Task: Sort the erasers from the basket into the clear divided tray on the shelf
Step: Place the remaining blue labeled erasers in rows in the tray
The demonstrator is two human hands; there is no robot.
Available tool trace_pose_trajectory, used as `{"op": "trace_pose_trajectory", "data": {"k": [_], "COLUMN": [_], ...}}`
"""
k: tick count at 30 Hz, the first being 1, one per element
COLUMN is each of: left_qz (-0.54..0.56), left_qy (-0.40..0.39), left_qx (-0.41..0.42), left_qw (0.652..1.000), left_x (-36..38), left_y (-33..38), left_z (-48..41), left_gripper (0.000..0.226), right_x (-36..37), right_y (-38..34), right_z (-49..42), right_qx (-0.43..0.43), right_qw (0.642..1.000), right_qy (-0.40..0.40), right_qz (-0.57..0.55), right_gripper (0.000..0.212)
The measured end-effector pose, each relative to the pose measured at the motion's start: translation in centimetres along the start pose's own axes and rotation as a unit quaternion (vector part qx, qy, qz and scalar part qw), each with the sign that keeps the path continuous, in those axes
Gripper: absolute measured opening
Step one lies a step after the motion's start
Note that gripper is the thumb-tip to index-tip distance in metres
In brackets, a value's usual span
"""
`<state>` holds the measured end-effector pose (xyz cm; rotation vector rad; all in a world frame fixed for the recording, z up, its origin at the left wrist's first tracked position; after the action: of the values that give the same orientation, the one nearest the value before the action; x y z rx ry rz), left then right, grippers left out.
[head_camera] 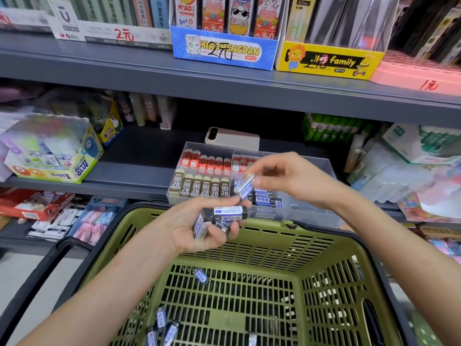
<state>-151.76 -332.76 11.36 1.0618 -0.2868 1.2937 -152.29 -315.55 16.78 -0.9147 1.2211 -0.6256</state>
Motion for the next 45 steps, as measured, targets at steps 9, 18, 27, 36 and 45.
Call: {"op": "trace_pose_trajectory", "data": {"k": [9, 18, 27, 36, 45], "left_qz": [0.077, 0.087, 0.079, 0.100, 0.083], "left_qy": [0.019, 0.037, 0.038, 0.053, 0.068], "left_qx": [0.003, 0.006, 0.006, 0.020, 0.042], "left_qw": [0.997, 0.996, 0.996, 0.993, 0.993], "left_x": [-0.7, -0.6, -0.2, 0.1, 0.2], "left_y": [-0.6, -0.2, -0.1, -0.2, 0.6], "left_z": [-0.2, -0.1, -0.3, -0.5, -0.6], "left_gripper": [0.024, 0.034, 0.036, 0.017, 0.015], "right_x": [-0.4, -0.2, 1.8, 3.1, -0.4], "right_y": [5.1, 6.0, 0.4, -1.3, 1.0], "right_z": [0.0, 0.2, 2.0, 3.3, 2.5], "right_qx": [0.151, 0.077, -0.104, -0.139, -0.022], "right_qw": [0.937, 0.870, 0.950, 0.965, 0.974], "right_qy": [0.240, 0.246, 0.214, 0.152, 0.223], "right_qz": [0.205, 0.421, 0.200, 0.161, 0.015], "right_gripper": [0.011, 0.017, 0.023, 0.007, 0.018]}}
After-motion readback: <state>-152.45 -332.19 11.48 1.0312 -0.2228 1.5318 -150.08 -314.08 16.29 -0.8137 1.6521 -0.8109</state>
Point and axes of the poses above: each hand's wrist, its own z-axis away from the middle knuckle, its own x-axis out of the palm, y = z × x, the point moved 3 cm from there along -z, towards the middle knuckle, and after that the axes turned 4 degrees about x, right-handed, at the moved point
